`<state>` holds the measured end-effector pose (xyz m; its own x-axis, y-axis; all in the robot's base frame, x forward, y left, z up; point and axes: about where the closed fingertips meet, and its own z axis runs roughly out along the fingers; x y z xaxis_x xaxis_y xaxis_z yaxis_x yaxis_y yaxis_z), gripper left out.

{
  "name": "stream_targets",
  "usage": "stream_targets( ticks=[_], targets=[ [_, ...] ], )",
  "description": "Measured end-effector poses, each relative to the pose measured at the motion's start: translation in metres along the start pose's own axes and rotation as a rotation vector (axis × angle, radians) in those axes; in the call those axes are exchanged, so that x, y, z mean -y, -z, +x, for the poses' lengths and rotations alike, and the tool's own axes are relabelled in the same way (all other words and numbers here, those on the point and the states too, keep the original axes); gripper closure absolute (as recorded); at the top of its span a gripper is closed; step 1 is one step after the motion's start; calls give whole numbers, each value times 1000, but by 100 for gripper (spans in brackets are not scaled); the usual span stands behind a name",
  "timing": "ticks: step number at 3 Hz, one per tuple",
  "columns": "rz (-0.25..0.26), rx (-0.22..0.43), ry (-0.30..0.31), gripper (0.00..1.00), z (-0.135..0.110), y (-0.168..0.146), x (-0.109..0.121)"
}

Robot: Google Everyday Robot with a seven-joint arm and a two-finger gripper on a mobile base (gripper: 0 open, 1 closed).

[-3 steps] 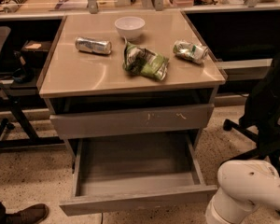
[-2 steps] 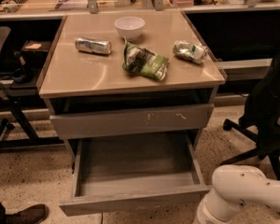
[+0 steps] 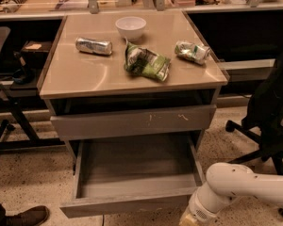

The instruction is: Close middle drawer

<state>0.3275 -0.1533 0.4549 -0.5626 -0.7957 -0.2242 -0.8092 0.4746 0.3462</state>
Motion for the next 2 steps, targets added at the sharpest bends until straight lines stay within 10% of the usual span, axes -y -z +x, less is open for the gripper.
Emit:
stream_targets(
  ticks=[2],
  targets=[
    [35, 41, 40, 100, -37, -21, 43]
  ],
)
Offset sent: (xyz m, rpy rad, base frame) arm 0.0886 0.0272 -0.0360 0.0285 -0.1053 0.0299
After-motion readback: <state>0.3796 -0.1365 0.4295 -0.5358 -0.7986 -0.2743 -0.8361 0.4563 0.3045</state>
